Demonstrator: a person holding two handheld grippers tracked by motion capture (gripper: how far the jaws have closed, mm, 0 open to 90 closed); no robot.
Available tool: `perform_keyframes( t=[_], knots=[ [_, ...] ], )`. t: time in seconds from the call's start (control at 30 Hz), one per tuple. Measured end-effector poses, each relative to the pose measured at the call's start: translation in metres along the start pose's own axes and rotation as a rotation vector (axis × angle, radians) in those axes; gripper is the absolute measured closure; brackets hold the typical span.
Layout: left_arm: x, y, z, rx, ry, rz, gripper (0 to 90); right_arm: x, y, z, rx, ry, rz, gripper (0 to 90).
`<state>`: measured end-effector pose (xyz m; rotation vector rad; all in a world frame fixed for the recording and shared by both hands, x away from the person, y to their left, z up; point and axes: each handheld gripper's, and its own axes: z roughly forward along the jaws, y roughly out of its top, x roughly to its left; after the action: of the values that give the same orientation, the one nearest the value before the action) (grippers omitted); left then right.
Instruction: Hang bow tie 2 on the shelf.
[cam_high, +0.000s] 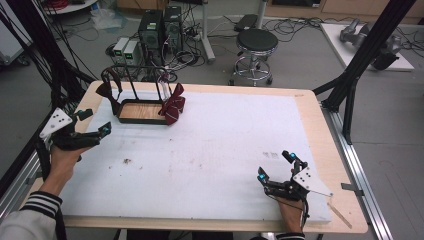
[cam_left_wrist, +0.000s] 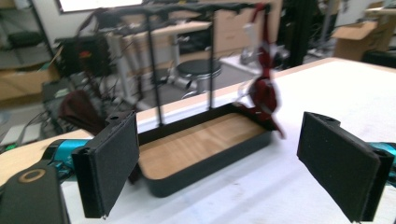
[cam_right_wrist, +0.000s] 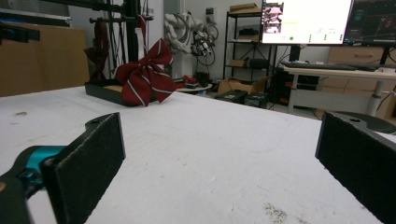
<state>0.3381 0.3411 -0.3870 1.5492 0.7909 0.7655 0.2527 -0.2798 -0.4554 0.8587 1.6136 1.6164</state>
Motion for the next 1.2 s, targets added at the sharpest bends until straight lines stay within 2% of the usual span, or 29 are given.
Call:
perform_keyframes(
  t=[0.17, 0.27, 0.37, 0.6, 0.73, 0.9, 1.0, 1.2],
  knots=[
    [-0.022, -0.012, -0.010, -0.065, -0.054, -0.027, 13.1, 0.000, 0.000, 0.000, -0.008, -0.003, -0.008, 0.5],
    [-0.032, -0.021, -0.016, -0.101, -0.066, -0.028, 13.1, 0.000, 0.000, -0.001, -0.009, -0.003, -0.006, 0.5],
    [-0.038, -0.030, -0.019, -0.086, -0.069, -0.016, 13.2, 0.000, 0.000, -0.001, -0.008, -0.004, -0.009, 0.5],
    [-0.053, -0.048, -0.027, -0.102, -0.082, -0.008, 13.2, 0.001, 0.000, 0.000, -0.006, -0.005, -0.007, 0.5],
    [-0.058, -0.054, -0.030, -0.124, -0.089, -0.018, 13.0, 0.001, 0.000, -0.001, -0.006, -0.004, -0.005, 0.5],
    [-0.062, -0.061, -0.029, -0.120, -0.075, -0.014, 12.9, 0.001, 0.000, -0.001, -0.006, -0.002, -0.005, 0.5],
    [-0.064, -0.063, -0.026, -0.121, -0.088, -0.026, 12.9, 0.001, 0.000, -0.001, -0.008, -0.002, -0.003, 0.5],
    [-0.068, -0.067, -0.022, -0.115, -0.095, -0.020, 12.9, 0.001, 0.000, -0.001, -0.012, -0.003, 0.006, 0.5]
  ],
)
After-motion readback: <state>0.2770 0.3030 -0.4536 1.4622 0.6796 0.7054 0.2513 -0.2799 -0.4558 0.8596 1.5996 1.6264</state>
